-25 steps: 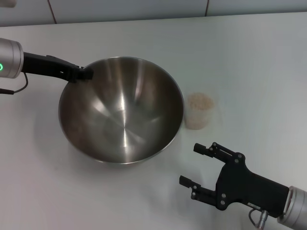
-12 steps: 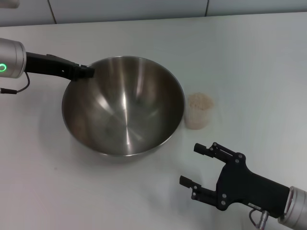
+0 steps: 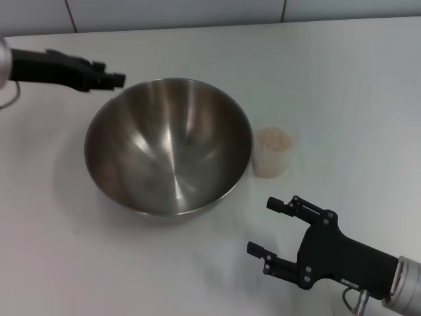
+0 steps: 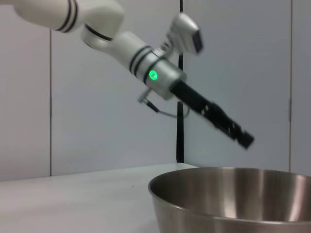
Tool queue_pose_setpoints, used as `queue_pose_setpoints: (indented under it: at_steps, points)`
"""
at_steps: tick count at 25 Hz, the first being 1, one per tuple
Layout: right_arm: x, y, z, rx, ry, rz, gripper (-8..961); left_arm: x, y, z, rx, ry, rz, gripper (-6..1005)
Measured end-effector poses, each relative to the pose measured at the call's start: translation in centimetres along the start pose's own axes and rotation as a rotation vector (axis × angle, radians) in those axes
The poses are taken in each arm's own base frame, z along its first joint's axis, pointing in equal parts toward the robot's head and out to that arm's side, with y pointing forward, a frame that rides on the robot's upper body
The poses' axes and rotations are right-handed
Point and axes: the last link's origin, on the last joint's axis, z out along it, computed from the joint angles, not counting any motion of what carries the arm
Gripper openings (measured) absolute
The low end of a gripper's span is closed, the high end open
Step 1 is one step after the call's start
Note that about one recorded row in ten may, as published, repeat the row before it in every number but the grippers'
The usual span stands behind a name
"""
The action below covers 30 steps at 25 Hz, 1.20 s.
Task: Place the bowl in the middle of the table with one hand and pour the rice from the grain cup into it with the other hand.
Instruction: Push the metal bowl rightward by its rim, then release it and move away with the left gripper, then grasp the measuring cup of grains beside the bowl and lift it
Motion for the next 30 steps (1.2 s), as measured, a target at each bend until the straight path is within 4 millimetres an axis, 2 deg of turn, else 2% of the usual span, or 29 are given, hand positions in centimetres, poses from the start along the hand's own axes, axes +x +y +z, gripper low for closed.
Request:
queue_pose_setpoints:
  at_steps: [1,2,3,5,7,8,9,10,11,13,14,15,17,18,19,22,23,24,25,27,30]
  points:
    - [0.0,0.0,0.0,0.0,0.0,0.0,752,0.0,0.0,0.0,0.0,0.0,0.0,376]
    - [0.0,0.0,-0.1,0.003,0.001,0.001,752,0.2,0.1,-0.8,0.009,0.035,0.027,396]
    - [0.0,0.0,-0.1,0.006,0.0,0.002,752,-0.1,0.3,-3.2,0.048,0.145,0.109,437]
    - [0.0,0.0,-0.2,0.016,-0.003,0.004,752,-1.0,0.5,-4.9,0.085,0.231,0.176,520]
    - [-0.1,-0.1,-0.4,0.03,-0.011,0.006,752,-1.6,0.6,-5.5,0.099,0.268,0.2,602]
    - [-0.1,-0.1,-0.6,0.042,-0.018,0.009,752,-3.8,0.7,-6.9,0.131,0.364,0.226,643]
    - [-0.2,-0.1,-0.8,0.057,-0.025,0.011,752,-5.0,0.8,-7.4,0.131,0.408,0.223,671]
    - [-0.2,-0.2,-1.0,0.076,-0.033,0.015,752,-5.0,0.8,-7.4,0.131,0.408,0.223,699]
    - [-0.3,-0.3,-1.4,0.104,-0.043,0.017,752,-6.8,1.0,-8.0,0.129,0.466,0.216,727]
    - [-0.4,-0.6,-2.2,0.178,-0.064,0.025,752,-6.8,1.0,-8.0,0.129,0.466,0.216,783]
    - [-0.4,-0.9,-2.6,0.222,-0.071,0.028,752,-10.3,1.6,-8.7,0.128,0.534,0.225,811]
    - [-0.5,-1.2,-3.0,0.274,-0.08,0.032,752,-12.8,2.2,-8.7,0.135,0.555,0.24,816]
    - [-0.4,-2.0,-3.7,0.377,-0.087,0.036,752,-12.8,2.2,-8.7,0.135,0.555,0.24,825]
    - [-0.3,-2.4,-4.0,0.428,-0.087,0.041,752,-14.1,2.6,-8.7,0.14,0.561,0.244,829]
    - [-0.2,-2.8,-4.3,0.475,-0.088,0.048,752,-17.6,3.7,-8.0,0.152,0.559,0.231,834]
    - [0.0,-3.7,-4.7,0.564,-0.085,0.066,752,-18.6,4.1,-7.7,0.153,0.55,0.226,834]
    - [0.1,-3.9,-4.7,0.58,-0.08,0.07,752,-19.4,4.5,-7.5,0.15,0.544,0.217,834]
    - [0.2,-4.1,-4.6,0.587,-0.076,0.072,752,-21.1,5.4,-7.1,0.15,0.526,0.207,834]
    - [0.2,-4.3,-4.4,0.589,-0.068,0.075,752,-21.7,5.7,-6.9,0.151,0.514,0.196,834]
    - [0.5,-4.8,-3.8,0.595,-0.048,0.086,752,-21.7,5.7,-6.9,0.151,0.514,0.196,834]
    - [0.8,-5.5,-2.8,0.602,-0.019,0.106,752,-23.3,6.9,-6.0,0.127,0.473,0.158,834]
